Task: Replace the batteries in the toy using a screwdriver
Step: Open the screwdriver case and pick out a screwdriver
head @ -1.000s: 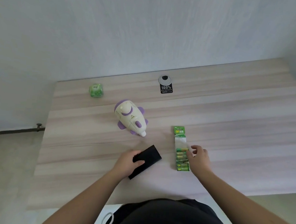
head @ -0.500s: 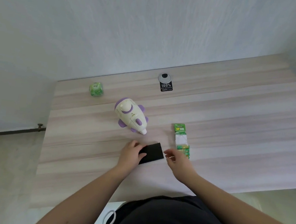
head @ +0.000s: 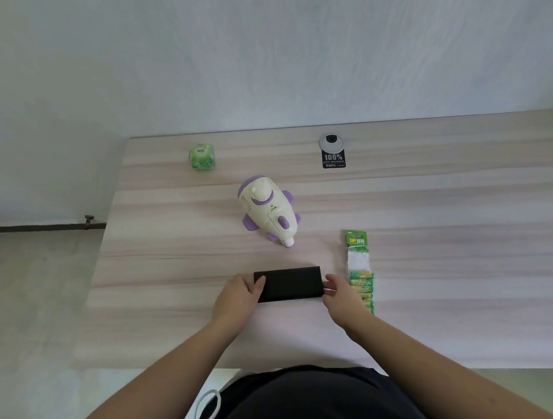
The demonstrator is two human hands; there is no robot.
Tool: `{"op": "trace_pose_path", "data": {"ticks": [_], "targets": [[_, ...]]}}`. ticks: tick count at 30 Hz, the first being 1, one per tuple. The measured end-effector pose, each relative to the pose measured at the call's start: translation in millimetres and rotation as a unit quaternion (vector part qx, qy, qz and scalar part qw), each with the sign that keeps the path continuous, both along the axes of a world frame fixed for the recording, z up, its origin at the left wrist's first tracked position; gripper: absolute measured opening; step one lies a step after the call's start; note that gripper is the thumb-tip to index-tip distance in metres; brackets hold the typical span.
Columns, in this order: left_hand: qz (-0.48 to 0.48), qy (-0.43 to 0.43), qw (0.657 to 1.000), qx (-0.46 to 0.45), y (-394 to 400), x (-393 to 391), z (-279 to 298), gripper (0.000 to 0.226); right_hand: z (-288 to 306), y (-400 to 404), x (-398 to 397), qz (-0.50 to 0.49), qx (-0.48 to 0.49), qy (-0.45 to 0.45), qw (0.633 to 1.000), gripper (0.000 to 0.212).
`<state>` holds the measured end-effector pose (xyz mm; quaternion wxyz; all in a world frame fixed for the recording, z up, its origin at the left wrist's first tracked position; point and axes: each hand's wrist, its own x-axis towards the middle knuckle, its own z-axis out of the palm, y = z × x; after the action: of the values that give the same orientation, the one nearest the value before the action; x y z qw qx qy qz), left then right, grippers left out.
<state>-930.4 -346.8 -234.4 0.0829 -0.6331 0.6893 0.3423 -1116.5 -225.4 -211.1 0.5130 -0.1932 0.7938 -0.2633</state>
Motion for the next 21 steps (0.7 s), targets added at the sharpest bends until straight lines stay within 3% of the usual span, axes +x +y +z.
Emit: {"op": "trace_pose_path", "data": {"ticks": [5, 10, 21], "targets": [[-0.077, 0.023, 0.997, -0.001, -4, 0, -3, 0.048, -4, -3, 3, -0.035, 0.008, -0.023, 0.999, 0.052], [-0.132, -0.017, 0.991, -0.013, -17, 1, -13, 0.055, -8, -3, 3, -0.05, 0.009, -0.033, 0.998, 0.049], [-0.154, -0.011, 0.987, 0.043, -37, 4, -24, 0.064, -14, -1, 10, -0.075, 0.002, -0.02, 0.997, 0.047]]}}
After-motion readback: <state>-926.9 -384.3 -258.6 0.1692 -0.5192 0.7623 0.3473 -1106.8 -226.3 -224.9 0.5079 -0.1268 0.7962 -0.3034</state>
